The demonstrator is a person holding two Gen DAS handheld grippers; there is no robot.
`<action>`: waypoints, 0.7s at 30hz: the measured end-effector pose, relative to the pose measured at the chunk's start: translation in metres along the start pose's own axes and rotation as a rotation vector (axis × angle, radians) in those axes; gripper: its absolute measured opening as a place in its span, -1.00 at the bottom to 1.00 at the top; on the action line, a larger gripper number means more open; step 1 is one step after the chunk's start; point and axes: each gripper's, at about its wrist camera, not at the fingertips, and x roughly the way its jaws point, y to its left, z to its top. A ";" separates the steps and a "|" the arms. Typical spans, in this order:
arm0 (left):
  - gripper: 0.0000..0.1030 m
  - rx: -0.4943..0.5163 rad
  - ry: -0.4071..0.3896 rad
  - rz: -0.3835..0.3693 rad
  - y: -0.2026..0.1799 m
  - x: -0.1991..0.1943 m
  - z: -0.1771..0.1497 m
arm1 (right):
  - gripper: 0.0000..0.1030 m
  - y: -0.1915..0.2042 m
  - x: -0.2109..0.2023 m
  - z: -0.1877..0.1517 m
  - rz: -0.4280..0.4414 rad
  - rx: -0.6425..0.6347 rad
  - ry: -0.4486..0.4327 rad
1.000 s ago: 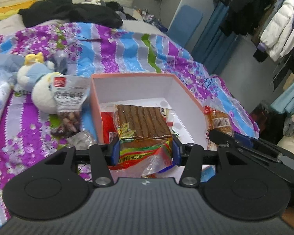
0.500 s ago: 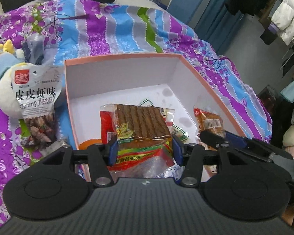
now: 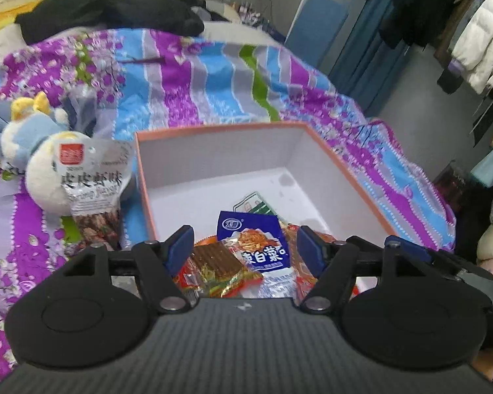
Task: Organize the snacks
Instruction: 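Withdraw both tools from the box toward the shrimp-flavour bag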
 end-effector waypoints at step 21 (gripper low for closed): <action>0.43 0.020 -0.159 0.053 0.012 -0.192 -0.090 | 0.39 0.077 -0.139 -0.051 0.072 -0.028 -0.098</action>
